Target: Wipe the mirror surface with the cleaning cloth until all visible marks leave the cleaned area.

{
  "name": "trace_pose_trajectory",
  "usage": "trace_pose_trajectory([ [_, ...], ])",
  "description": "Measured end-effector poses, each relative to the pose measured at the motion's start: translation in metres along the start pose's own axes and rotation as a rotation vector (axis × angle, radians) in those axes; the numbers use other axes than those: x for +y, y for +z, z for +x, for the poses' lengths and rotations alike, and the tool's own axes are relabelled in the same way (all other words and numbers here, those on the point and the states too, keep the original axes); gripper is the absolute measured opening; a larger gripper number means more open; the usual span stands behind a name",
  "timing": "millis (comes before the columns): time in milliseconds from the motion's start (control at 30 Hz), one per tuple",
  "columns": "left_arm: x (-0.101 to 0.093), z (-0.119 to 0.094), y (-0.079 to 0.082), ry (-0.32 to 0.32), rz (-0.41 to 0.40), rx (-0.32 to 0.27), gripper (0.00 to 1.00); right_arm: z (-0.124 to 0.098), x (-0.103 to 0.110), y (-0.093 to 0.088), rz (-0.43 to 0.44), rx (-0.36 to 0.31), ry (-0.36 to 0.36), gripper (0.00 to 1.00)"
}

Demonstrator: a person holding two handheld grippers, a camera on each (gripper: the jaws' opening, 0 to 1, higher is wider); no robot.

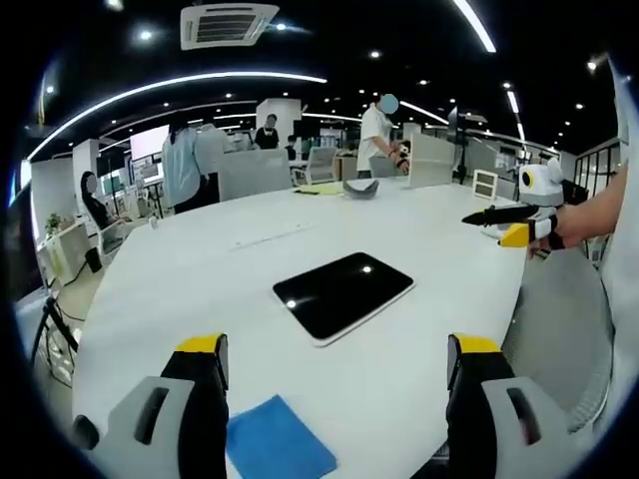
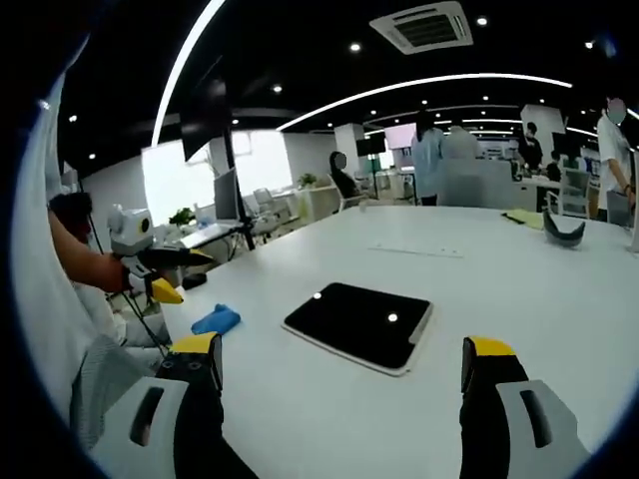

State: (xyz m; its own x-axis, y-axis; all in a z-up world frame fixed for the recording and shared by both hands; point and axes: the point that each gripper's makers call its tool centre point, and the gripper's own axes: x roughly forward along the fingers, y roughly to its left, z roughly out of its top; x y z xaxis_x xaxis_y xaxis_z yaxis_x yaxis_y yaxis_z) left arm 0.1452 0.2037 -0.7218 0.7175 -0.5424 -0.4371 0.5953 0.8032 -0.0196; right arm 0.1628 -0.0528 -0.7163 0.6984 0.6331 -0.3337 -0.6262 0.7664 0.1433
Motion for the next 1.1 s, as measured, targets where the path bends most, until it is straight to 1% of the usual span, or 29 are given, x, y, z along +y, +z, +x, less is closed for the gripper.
trace_pose_trajectory([
  [200,0.002,-0.004,-0.006,0.0,0.001,0.013,0.91,0.001,-0.005,0.0,0.013,-0.001,-0.011,1.0],
  [400,0.006,-0.006,-0.008,0.003,-0.013,0.014,0.91,0.004,-0.006,0.001,0.022,-0.002,-0.013,1.0],
  [467,0.007,-0.005,-0.008,0.002,-0.012,0.016,0.9,0.006,-0.006,0.002,0.036,-0.008,-0.012,1.0],
  [700,0.016,0.001,-0.018,0.007,-0.016,0.03,0.89,0.012,-0.009,0.002,0.036,-0.006,-0.021,0.98],
  [800,0.02,-0.001,-0.016,0.013,-0.023,0.023,0.89,0.017,-0.011,0.001,0.047,-0.004,-0.027,0.98],
  [900,0.022,-0.001,-0.017,0.009,-0.003,0.028,0.89,0.019,-0.011,0.002,0.047,-0.001,-0.028,0.98],
  [1033,0.028,-0.001,-0.022,0.012,0.004,0.038,0.88,0.022,-0.01,0.002,0.039,0.004,-0.028,0.98],
  [1100,0.032,-0.001,-0.028,0.017,0.003,0.051,0.88,0.022,-0.01,0.004,0.043,-0.001,-0.032,0.98],
])
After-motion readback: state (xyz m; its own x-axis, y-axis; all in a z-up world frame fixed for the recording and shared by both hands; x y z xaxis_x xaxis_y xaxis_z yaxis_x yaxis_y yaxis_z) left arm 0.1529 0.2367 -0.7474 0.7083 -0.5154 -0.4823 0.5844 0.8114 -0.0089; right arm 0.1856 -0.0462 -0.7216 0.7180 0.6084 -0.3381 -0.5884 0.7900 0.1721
